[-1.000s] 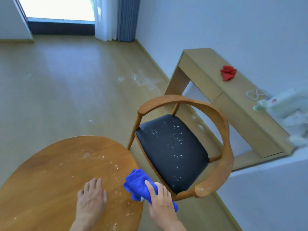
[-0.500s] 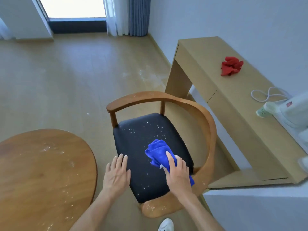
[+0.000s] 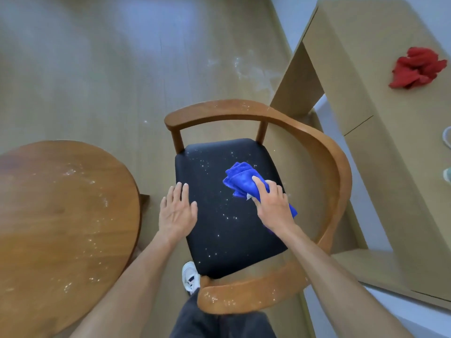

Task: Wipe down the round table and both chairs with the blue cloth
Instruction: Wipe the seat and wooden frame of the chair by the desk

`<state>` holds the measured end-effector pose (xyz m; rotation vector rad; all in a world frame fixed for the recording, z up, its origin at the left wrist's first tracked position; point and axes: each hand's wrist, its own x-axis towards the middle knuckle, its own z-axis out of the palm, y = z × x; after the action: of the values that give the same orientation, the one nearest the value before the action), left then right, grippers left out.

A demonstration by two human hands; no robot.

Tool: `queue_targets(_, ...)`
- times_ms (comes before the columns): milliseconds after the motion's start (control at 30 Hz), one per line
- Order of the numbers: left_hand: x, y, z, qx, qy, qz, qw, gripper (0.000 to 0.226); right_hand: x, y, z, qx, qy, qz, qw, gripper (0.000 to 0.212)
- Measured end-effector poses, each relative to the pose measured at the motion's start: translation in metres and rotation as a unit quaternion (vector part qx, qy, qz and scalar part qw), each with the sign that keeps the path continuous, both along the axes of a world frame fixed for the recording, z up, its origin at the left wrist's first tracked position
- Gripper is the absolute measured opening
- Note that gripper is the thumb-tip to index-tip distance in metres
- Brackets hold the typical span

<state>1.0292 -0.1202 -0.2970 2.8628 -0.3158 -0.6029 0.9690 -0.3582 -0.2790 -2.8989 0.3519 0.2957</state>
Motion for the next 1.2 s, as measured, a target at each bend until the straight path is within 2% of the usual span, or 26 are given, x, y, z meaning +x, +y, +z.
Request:
queue_targets(133, 0.034, -0.005, -0.041, 0.005, 0.008, 0.023, 1.000, 0.059, 0.048, -0.030, -0.032, -0.005, 0.007, 0.014, 1.000, 0.053)
queue_targets(367, 0.106, -0.030, -0.160, 0.032, 0.027, 0.062, 0.997, 0.060, 0.171, -0.068, -0.146, -0.007, 0.003, 0.065, 0.998, 0.055)
queue_targets(500, 0.119, -0.038, -0.207, 0.065, 0.025, 0.048, 0.996, 0.058, 0.220, -0.044, -0.195, -0.007, -0.027, 0.121, 0.992, 0.055)
queue_targets(633, 0.112, -0.034, -0.224, 0.047, -0.003, 0.067, 0.997, 0.058, 0.262, 0.005, -0.222, -0.007, -0.061, 0.189, 0.980, 0.055)
queue_targets(733, 0.109, -0.031, -0.228, 0.057, -0.021, 0.050, 0.997, 0.059, 0.275, 0.034, -0.236, -0.051, -0.044, 0.222, 0.973, 0.057)
queue_targets(833, 0.108, -0.032, -0.229, 0.052, -0.021, 0.055, 0.997, 0.059, 0.275, 0.040, -0.237, -0.080, -0.062, 0.223, 0.970, 0.061)
queue_targets(933, 0.108, -0.027, -0.222, -0.019, -0.014, 0.062, 0.998, 0.059, 0.255, 0.037, -0.230, -0.069, -0.122, 0.230, 0.963, 0.062)
queue_targets(1033, 0.117, -0.016, -0.208, -0.102, 0.026, 0.075, 0.992, 0.060, 0.193, 0.038, -0.230, -0.031, -0.137, 0.273, 0.952, 0.059)
queue_targets(1200, 0.127, -0.003, -0.190, -0.109, 0.031, 0.137, 0.984, 0.051, 0.080, 0.024, -0.229, 0.027, -0.097, 0.386, 0.917, 0.052)
